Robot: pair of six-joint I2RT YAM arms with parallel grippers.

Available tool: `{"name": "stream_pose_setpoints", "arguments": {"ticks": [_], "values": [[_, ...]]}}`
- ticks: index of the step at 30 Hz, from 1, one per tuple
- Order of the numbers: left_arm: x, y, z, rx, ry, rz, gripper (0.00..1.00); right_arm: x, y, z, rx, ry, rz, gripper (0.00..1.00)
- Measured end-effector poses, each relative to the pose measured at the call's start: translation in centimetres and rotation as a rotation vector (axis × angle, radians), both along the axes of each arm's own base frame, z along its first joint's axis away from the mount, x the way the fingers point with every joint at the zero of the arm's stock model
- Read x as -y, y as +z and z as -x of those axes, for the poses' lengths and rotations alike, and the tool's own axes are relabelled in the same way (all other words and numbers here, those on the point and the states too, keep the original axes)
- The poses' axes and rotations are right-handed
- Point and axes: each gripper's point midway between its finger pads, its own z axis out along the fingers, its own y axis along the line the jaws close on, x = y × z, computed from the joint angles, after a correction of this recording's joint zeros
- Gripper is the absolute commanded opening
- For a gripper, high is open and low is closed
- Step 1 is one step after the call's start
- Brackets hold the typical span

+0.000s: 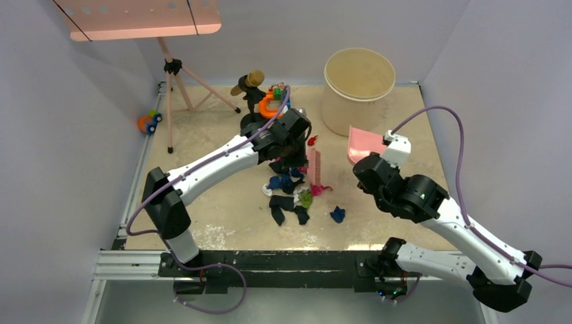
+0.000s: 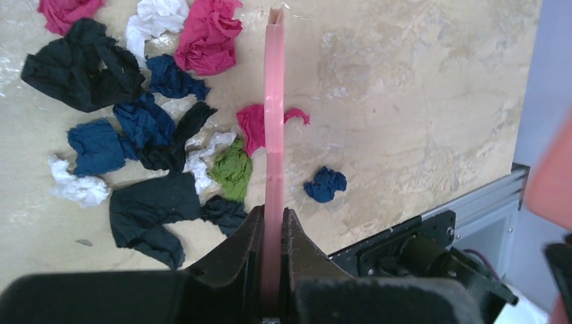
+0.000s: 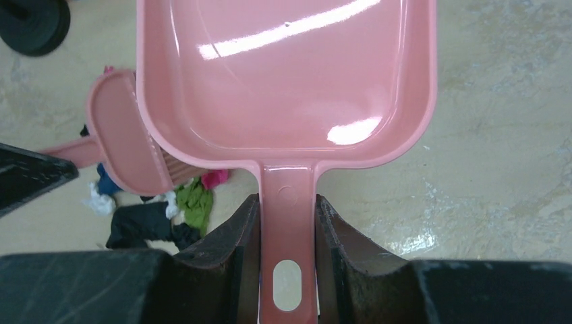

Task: Sweep away the paper scraps from the table

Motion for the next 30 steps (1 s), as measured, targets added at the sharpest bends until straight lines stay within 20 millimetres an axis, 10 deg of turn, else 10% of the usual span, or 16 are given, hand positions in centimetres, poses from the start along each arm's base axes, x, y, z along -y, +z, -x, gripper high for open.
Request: {"name": "stream_pose_setpoints", "arguments": {"ticks": [12, 30], "values": [[-7.4, 8.3, -0.6, 0.264, -0.069, -0.207, 0.00, -4.4, -6.0, 4.0, -0.365, 0.365, 0.075, 0.00], [-16.5, 4.4, -6.6, 0.288, -0.305, -0.800, 0.00, -10.8, -11.8, 14.0, -0.624, 0.890, 0.090, 0.00]]}}
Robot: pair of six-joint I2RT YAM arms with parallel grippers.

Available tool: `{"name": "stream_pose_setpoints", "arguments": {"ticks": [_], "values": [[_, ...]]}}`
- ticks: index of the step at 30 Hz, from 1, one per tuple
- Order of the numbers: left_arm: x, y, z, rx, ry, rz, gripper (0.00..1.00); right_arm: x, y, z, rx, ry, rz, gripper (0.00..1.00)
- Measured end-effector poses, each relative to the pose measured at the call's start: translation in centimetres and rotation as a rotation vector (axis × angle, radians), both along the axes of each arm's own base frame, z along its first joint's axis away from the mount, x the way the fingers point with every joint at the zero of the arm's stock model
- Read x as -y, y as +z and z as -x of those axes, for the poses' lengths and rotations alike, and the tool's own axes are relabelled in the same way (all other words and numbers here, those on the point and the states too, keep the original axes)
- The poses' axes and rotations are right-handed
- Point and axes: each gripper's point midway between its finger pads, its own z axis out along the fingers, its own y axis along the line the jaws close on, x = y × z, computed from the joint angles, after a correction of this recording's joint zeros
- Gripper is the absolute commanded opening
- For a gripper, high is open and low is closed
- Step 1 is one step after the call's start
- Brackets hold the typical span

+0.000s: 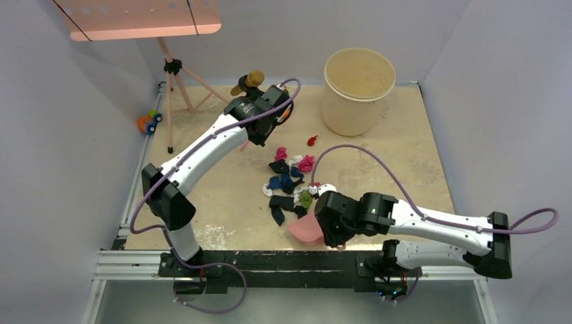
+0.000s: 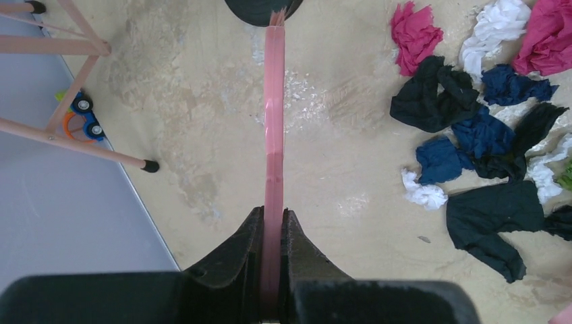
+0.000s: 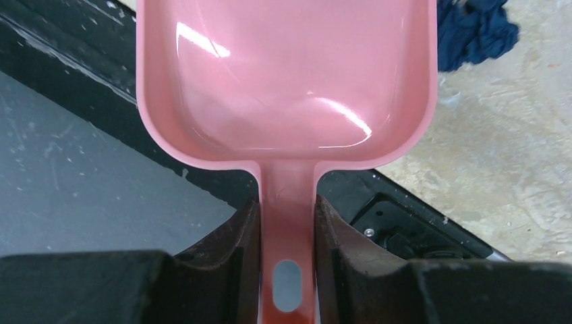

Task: Sweep away the paper scraps from the table

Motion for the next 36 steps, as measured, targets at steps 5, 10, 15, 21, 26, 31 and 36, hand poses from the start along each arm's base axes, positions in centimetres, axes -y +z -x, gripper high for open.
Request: {"name": "stream_pose_setpoints", "arguments": {"ticks": [5, 10, 15, 21, 26, 31, 36], "values": [[1.3, -1.3, -1.2, -0.060, -0.043, -0.031, 0.00, 0.2, -2.1, 1.9, -0.033, 0.027, 0.051, 0.00], [3.0, -3.0, -1.6, -0.130, -0.096, -0.031, 0.00, 0.2, -3.3, 2.5, -0.026, 0.014, 0.102, 0.00], [4.2, -3.5, -1.1, -0.175, -0.136, 0.018, 0.00, -0.6, -4.1, 1.5, 0.014, -0.021, 0.119, 0.00], [5.8, -4.3, 0.1, -0.249, -0.194, 0.079, 0.00, -1.6, -5.4, 0.2, 0.064, -0.040, 0.150, 0.00], [6.8, -6.2, 1.6, -0.353, -0.225, 0.087, 0.00, -2.7, -5.6, -1.1, 0.109, -0.049, 0.163, 0.00], [7.3, -6.9, 3.6, -0.445, -0.250, 0.103, 0.00, -3.9, -5.5, -2.8, 0.135, -0.075, 0.139, 0.00], [8.2, -7.0, 5.9, -0.524, -0.274, 0.135, 0.00, -4.3, -5.3, -4.5, 0.154, -0.102, 0.107, 0.00]]}}
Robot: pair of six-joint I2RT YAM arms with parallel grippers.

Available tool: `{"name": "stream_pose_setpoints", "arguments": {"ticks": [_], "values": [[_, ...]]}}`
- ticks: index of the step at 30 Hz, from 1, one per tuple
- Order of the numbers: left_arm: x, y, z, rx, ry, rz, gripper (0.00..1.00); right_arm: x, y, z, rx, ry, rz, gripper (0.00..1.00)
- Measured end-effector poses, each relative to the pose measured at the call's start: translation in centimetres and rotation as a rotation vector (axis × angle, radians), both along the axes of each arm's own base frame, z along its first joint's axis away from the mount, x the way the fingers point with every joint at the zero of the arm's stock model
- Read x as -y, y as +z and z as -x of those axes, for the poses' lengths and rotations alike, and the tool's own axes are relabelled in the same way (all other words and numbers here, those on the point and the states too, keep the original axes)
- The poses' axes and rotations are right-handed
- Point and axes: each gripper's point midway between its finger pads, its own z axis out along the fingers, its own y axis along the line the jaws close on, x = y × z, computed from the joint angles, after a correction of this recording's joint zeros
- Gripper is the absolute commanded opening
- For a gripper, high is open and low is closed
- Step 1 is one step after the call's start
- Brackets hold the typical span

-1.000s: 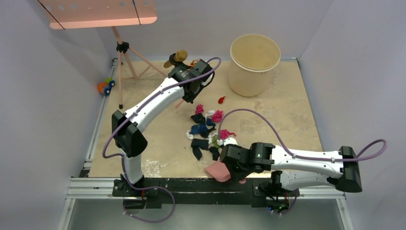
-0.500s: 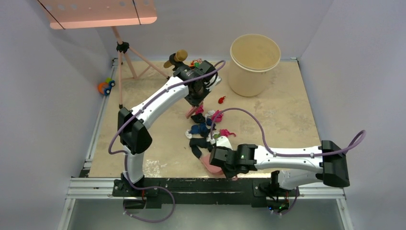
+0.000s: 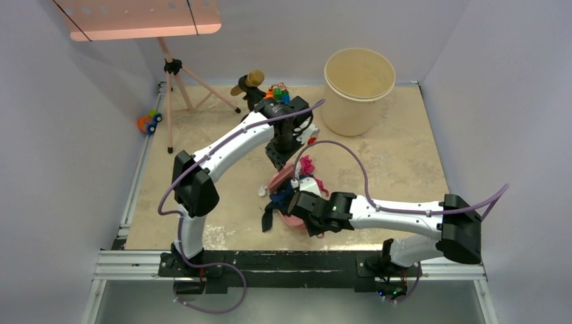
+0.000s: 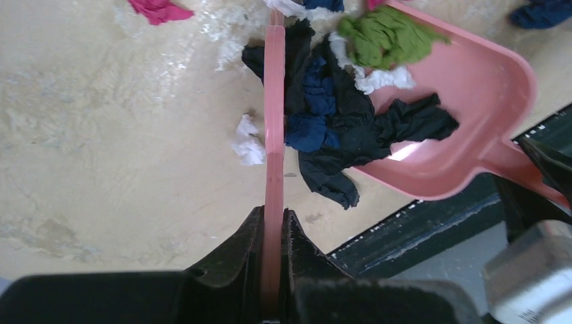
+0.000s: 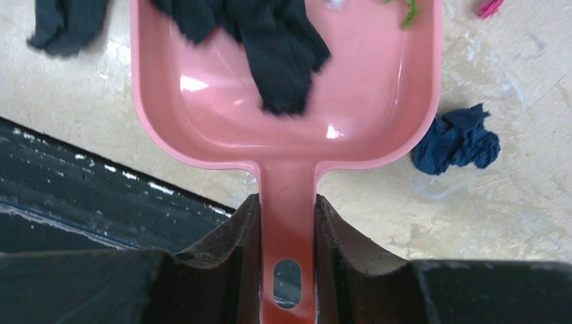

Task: Sweep away the paper scraps from the table

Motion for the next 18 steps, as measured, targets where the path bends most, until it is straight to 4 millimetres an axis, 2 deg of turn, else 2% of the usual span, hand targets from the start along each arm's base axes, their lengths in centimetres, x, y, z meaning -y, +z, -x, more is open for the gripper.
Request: {"name": "stream_pose_setpoints", "arguments": {"ticks": [4, 9, 14, 18], "values": [[0.6, 0.7, 1.7, -0.046, 0.001, 0.041, 0.00, -0.3, 0.1, -1.3, 0.037, -0.006, -0.011, 0.00], [0.7, 2.7, 3.0, -0.056, 0.015, 0.107, 0.00, -0.7, -0.3, -2.3, 0.077, -0.002, 0.005, 0.00], [-0.1, 4.2, 3.4, -0.028, 0.052, 0.110, 0.00, -0.8, -0.1, -3.3, 0.135, -0.020, 0.008, 0.00], [-1.4, 4.4, 3.4, -0.005, 0.091, 0.063, 0.00, -0.4, 0.4, -3.6, 0.209, -0.027, -0.027, 0.00]]}}
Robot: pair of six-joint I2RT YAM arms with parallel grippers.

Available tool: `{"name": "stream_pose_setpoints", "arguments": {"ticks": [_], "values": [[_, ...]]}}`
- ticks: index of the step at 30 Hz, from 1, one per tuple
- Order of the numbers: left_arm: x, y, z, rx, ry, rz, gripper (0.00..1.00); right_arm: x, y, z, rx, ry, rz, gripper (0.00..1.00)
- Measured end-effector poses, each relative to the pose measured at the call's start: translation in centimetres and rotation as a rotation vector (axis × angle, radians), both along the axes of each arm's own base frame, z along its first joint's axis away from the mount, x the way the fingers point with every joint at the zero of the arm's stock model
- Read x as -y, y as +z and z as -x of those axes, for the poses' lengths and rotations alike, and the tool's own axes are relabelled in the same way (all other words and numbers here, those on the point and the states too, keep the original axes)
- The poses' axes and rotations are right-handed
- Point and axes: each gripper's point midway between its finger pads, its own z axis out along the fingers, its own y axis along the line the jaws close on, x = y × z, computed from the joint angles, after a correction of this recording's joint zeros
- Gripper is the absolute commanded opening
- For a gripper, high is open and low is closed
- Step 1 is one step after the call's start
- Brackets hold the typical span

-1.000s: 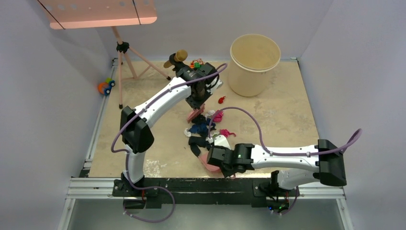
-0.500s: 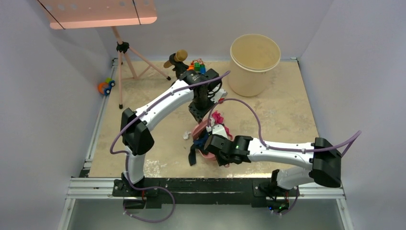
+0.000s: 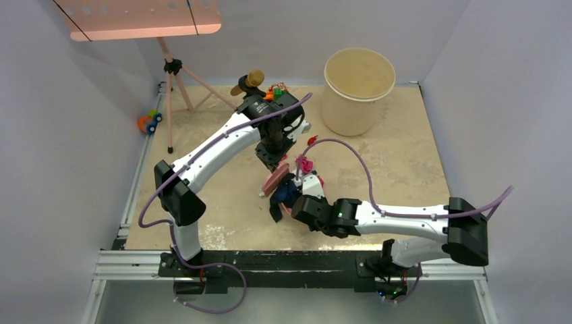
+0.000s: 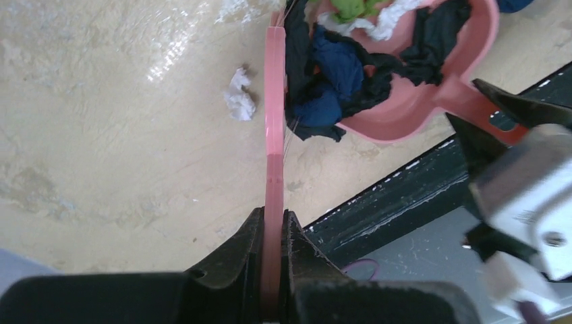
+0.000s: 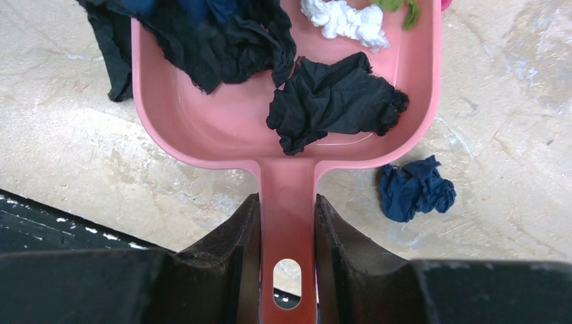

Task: Sweep away the paper scraps from the table

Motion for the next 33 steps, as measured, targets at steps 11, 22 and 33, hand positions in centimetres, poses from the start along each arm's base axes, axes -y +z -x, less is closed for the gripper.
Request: {"name": "stream_pose_setpoints", "arguments": {"ticks": [11, 22, 33], "values": [[-3.3, 0.6, -1.8, 0.073, 0.176, -0.093, 0.00, 0.9, 2.3, 0.2, 0.098, 0.004, -0.167, 0.00], [-5.9, 2.7, -1.8, 0.185, 0.308, -0.071, 0.00, 1.4, 5.2, 0.8, 0.130, 0.004, -0.326, 0.00], [-10.9, 2.4, -0.2, 0.248, 0.482, -0.053, 0.00, 2.5, 12.0, 0.5, 0.164, -0.034, -0.373, 0.00]]}}
